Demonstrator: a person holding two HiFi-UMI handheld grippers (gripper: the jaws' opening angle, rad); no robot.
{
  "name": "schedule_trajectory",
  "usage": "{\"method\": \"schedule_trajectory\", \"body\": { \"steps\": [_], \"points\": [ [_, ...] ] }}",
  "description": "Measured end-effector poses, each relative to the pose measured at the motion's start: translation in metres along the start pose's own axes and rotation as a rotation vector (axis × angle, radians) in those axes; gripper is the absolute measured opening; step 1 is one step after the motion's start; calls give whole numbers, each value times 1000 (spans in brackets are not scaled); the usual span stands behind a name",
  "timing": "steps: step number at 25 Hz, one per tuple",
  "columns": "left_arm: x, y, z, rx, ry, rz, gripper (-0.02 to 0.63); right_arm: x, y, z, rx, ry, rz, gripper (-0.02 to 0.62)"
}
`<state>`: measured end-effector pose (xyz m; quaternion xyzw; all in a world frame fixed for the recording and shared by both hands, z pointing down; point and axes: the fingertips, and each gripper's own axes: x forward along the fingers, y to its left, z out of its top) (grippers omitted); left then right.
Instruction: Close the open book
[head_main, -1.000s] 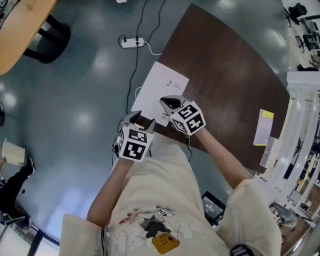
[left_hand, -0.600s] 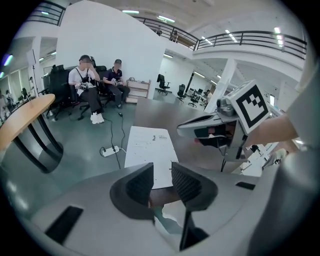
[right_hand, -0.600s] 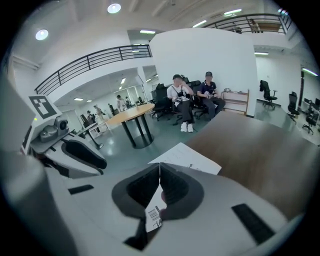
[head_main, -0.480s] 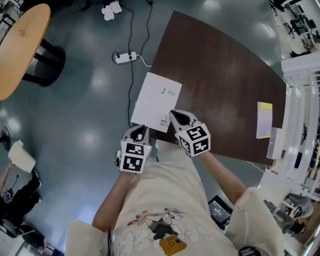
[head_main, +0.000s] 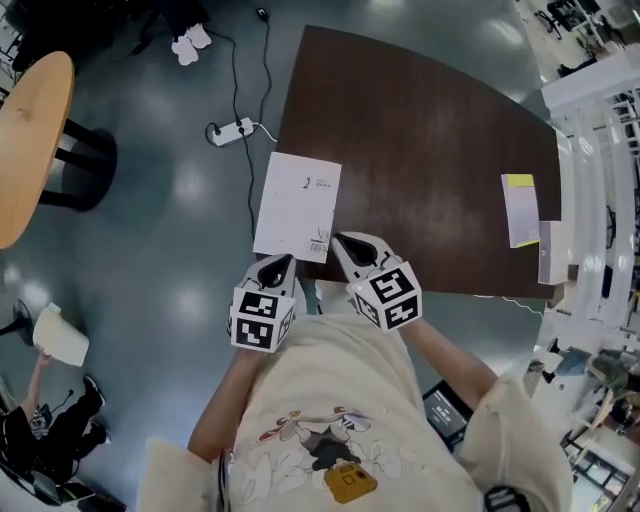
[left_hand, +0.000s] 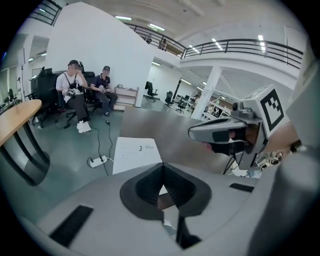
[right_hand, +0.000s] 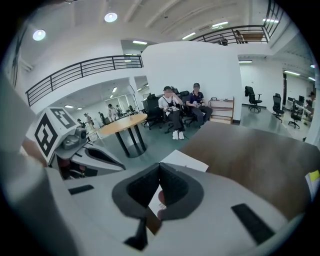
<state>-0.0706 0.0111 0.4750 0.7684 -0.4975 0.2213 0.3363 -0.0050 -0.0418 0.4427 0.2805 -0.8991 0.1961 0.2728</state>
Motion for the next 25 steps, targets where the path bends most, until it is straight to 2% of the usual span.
{"method": "schedule_trajectory", "body": {
  "steps": [5, 9, 16, 25],
  "points": [
    [2, -10, 13, 27, -19, -45, 6, -8, 15, -7, 0, 10, 16, 6],
    [4, -12, 19, 9, -30, -82, 6, -11, 18, -11, 24, 9, 15, 5],
    [-1, -3, 24, 27, -40, -46, 6, -14, 14, -12, 36, -1, -13, 5],
    [1, -5, 24, 49, -28, -51, 6, -13, 11, -13, 40, 3, -26, 6]
  ]
}}
